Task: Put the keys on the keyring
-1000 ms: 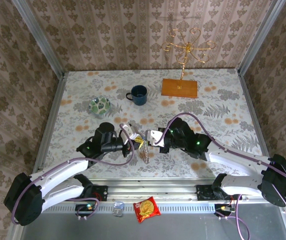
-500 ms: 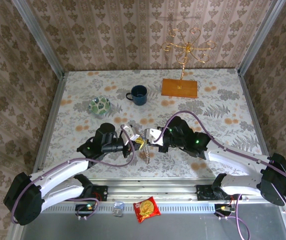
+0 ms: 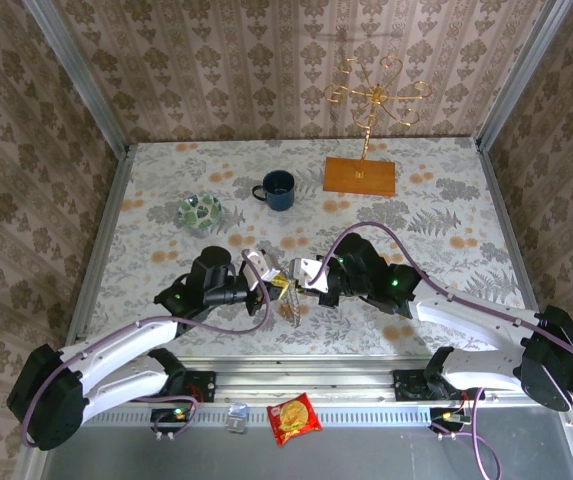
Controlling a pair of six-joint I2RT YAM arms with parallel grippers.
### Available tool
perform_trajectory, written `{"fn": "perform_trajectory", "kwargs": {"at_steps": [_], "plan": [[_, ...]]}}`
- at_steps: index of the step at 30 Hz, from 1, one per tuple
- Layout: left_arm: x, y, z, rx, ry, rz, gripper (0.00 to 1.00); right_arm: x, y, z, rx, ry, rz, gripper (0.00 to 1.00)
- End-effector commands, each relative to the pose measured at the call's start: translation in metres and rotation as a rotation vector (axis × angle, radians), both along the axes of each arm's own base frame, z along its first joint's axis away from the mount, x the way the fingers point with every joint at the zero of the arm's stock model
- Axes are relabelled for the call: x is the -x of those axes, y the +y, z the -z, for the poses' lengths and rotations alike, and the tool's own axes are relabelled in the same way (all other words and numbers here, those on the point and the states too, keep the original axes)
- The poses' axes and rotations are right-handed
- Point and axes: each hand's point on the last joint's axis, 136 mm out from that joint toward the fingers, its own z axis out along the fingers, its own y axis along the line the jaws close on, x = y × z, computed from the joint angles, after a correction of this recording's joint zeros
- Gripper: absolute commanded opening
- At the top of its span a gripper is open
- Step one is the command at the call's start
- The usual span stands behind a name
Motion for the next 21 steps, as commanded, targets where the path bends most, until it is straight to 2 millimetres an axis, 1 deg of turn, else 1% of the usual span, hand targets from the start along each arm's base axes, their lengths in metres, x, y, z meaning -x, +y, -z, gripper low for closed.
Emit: {"fn": "perform_trajectory", "kwargs": {"at_steps": [1,15,21], "plan": [[-0.002,-0.0052,-0.0197,0.038,-0.063,0.017,0.0,-0.0097,0.0024,-0.0163,-0.042,-0.035,0.036,0.0],[-0.002,-0.0061,-0.019,0.041,-0.069,0.017,0.0,-0.0082,0.006,-0.0132,-0.048,-0.009,0.027,0.0],[-0.0034,-0.0063,-0.0185,0.039,-0.066,0.007,0.0,-0.0082,0.0029,-0.0097,-0.037,-0.009,0.039,0.0]]}}
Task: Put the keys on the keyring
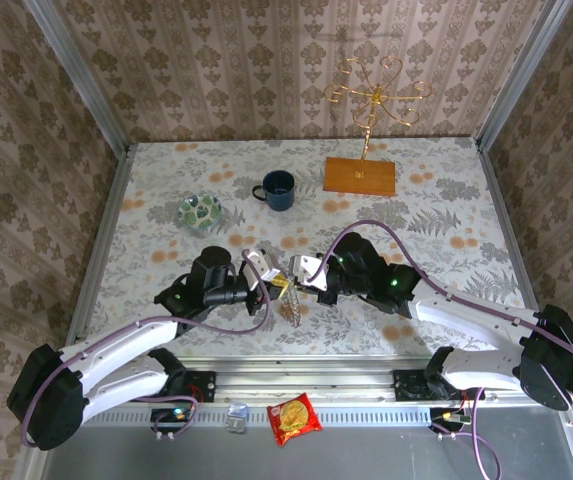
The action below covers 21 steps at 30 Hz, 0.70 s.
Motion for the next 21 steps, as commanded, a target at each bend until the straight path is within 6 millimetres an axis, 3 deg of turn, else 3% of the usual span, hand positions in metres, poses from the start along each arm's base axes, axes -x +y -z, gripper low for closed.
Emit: {"fn": "perform_trajectory", "kwargs": {"at_steps": [1,21], "plan": [[-0.003,-0.006,-0.018,0.041,-0.061,0.011,0.0,-0.004,0.001,-0.007,-0.022,-0.012,0.018,0.0],[-0.001,-0.009,-0.021,0.05,-0.061,0.021,0.0,-0.008,0.0,0.004,0.007,-0.02,0.036,0.0]]}}
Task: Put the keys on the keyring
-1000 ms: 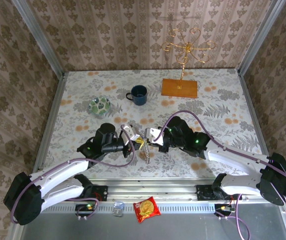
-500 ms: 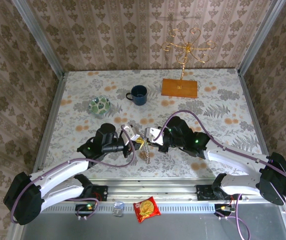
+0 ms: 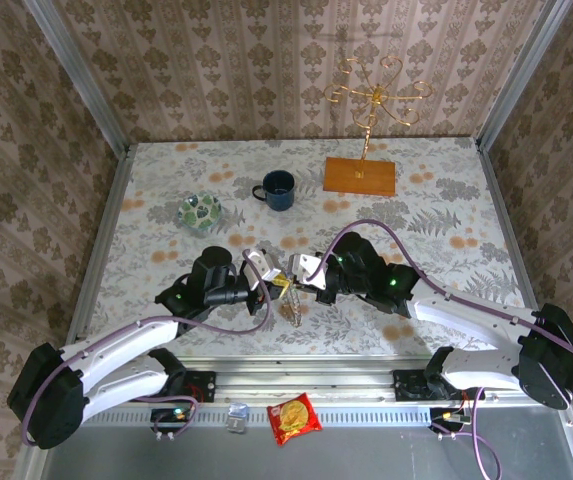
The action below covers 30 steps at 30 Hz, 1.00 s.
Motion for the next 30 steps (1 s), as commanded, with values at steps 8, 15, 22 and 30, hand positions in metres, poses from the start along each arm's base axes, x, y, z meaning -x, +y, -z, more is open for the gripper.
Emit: {"fn": "perform_trajectory", "kwargs": {"at_steps": [8,15,22,30], "plan": [[0.002,-0.009,-0.023,0.062,-0.054,0.035,0.0,-0.005,-0.002,0.013,0.051,-0.029,0.028,0.0],[0.002,-0.01,-0.025,0.082,-0.053,0.032,0.0,-0.003,0.002,0.015,0.048,-0.019,0.018,0.0],[-0.001,-0.009,-0.02,0.092,-0.05,0.011,0.0,-0.001,0.005,0.012,0.002,0.005,0.027,0.0],[-0.002,-0.007,-0.013,0.104,-0.048,-0.013,0.0,0.001,0.003,0.02,-0.02,0.041,0.049,0.0]]}}
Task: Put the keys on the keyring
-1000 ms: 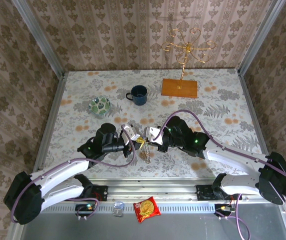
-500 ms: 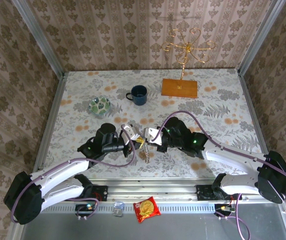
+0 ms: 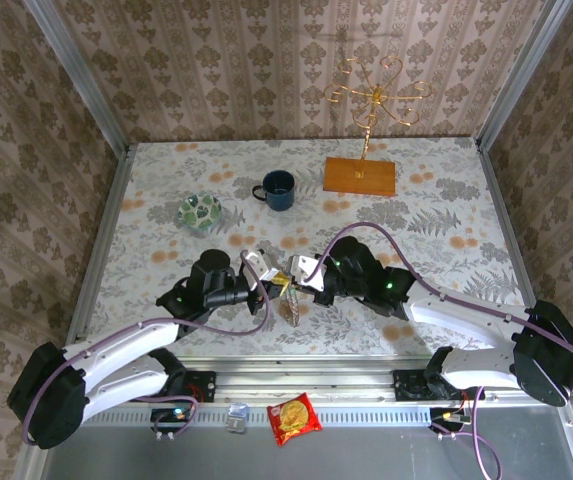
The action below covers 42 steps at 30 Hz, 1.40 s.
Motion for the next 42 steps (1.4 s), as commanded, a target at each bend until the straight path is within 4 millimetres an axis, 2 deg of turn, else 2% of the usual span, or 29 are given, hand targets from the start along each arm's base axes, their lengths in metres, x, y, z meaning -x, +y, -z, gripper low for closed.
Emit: {"fn": "perform_trajectory", "kwargs": {"at_steps": [1,22,29,38,42], "plan": [[0.002,-0.007,-0.014,0.067,-0.032,0.014,0.0,0.003,0.0,0.008,-0.017,0.033,0.015,0.0],[0.003,-0.002,-0.003,0.085,-0.055,-0.014,0.0,0.004,-0.002,0.004,-0.087,0.062,0.053,0.0],[0.004,0.001,-0.006,0.116,-0.076,-0.03,0.0,-0.003,-0.003,-0.002,-0.162,0.104,0.122,0.0],[0.006,0.004,-0.006,0.159,-0.092,-0.039,0.0,-0.001,0.0,-0.008,-0.256,0.174,0.132,0.0],[0.005,0.006,-0.007,0.182,-0.108,-0.051,0.0,-0.004,-0.005,-0.01,-0.313,0.226,0.174,0.0]]}}
